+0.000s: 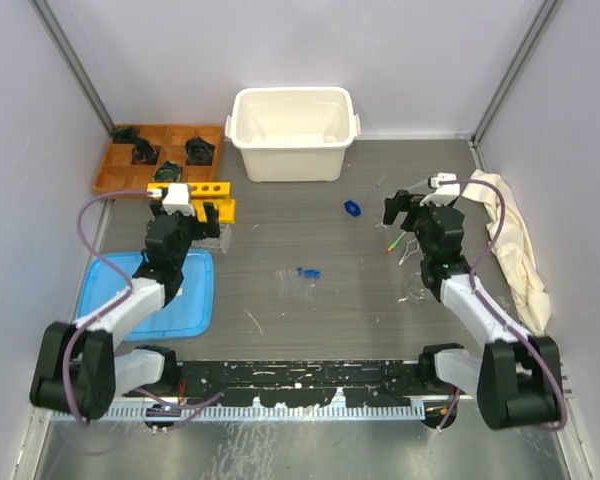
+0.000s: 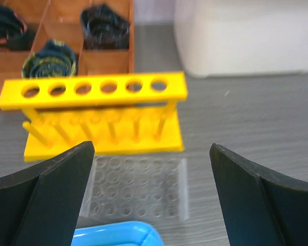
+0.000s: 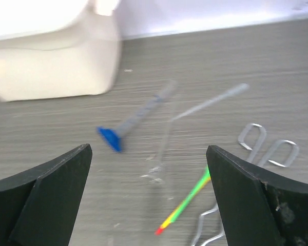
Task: Organize the chemistry lab equipment
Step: Pick up the test tube at the center of the board.
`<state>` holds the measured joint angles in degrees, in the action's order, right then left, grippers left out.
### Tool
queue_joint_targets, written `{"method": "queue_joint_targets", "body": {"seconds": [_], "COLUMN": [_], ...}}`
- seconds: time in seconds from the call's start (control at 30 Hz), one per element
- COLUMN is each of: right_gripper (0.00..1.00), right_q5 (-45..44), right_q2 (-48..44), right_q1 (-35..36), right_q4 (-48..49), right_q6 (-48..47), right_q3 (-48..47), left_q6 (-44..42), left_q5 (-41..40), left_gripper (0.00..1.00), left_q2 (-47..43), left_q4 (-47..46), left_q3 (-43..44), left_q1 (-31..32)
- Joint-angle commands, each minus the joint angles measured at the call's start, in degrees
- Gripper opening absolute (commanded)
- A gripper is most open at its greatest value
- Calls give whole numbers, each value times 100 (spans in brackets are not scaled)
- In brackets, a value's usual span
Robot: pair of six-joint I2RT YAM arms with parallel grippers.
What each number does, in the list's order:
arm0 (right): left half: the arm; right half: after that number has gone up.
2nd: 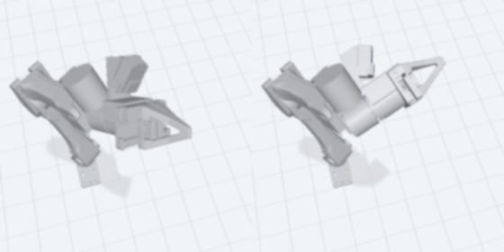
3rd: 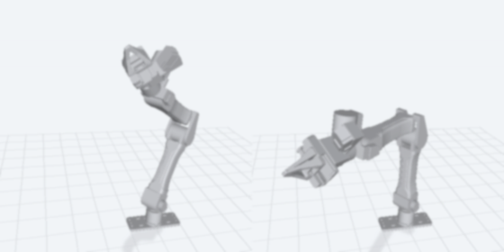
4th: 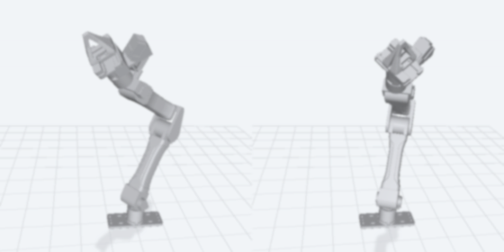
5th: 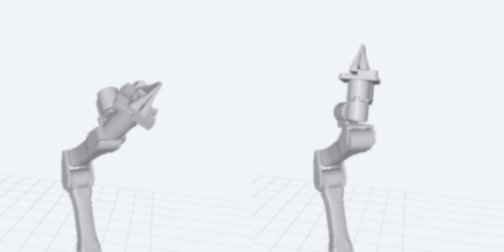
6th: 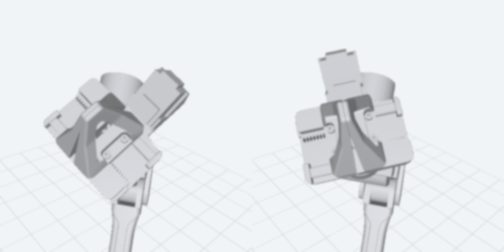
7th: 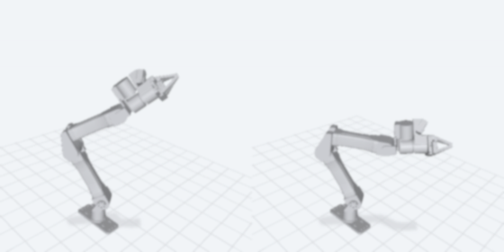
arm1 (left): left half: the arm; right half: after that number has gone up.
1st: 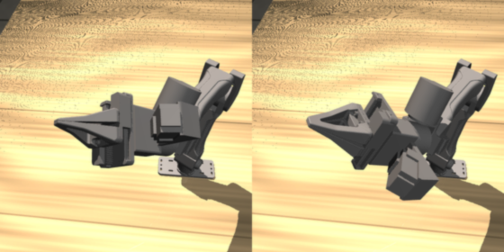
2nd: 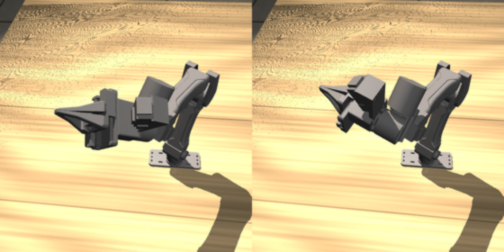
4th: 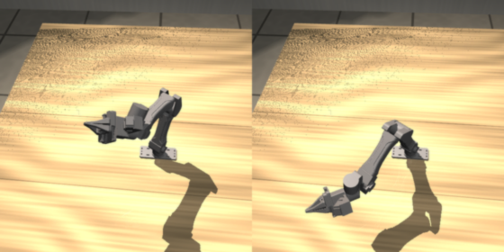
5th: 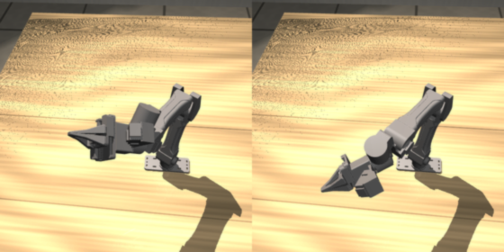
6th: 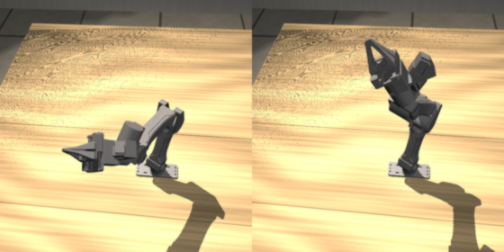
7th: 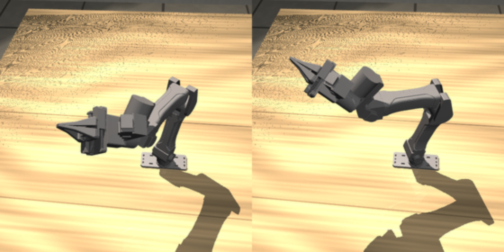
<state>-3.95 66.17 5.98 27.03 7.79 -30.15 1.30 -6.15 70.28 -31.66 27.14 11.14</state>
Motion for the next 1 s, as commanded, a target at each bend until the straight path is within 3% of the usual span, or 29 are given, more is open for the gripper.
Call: {"method": "queue_joint_targets", "body": {"seconds": [0.0, 0.13, 0.27, 0.37, 0.47, 0.6, 0.7, 0.77, 0.83, 0.9, 0.97], "right_gripper": [100, 100, 100, 100, 100, 100, 97, 88, 77, 63, 54], "right_q5": [1958, 3016, 4280, 5207, 5763, 5743, 5947, 6058, 5951, 5440, 4706], "right_q2": [-1108, -1884, -2143, -2095, -1865, -1500, -1306, -1290, -1533, -2001, -2413], "right_q1": [30, 35, 43, 44, 51, 55, 61, 61, 58, 121, 281], "right_q4": [-664, -783, -896, 20, 2091, 4097, 4403, 4293, 3095, 706, -948], "right_q6": [625, 893, 1106, 2584, 4207, 5949, 6692, 6742, 6015, 4582, 3405], "right_q3": [-54, -248, -513, -275, 315, 836, 863, 793, 694, 332, -7], "left_q6": [1169, 2166, 2570, 2318, 2897, 4748, 5855, 6210, 6560, 6785, 6863], "left_q5": [604, 1783, 3274, 4452, 4338, 3646, 3875, 4488, 4842, 5079, 5182], "left_gripper": [98, 98, 98, 98, 98, 98, 98, 98, 97, 86, 62], "left_q2": [-1128, -1855, -2178, -2299, -2379, -2339, -2090, -1676, -1355, -1129, -1011], "left_q4": [275, 438, 652, 726, 373, -344, -795, -1624, -2514, -3222, -3544], "left_q3": [188, 327, 622, 805, 686, 275, 144, 183, 188, 186, 195], "left_q1": [-7, -6, 3, -4, 2, 3, -3, 2, -2, 3, 2]}}
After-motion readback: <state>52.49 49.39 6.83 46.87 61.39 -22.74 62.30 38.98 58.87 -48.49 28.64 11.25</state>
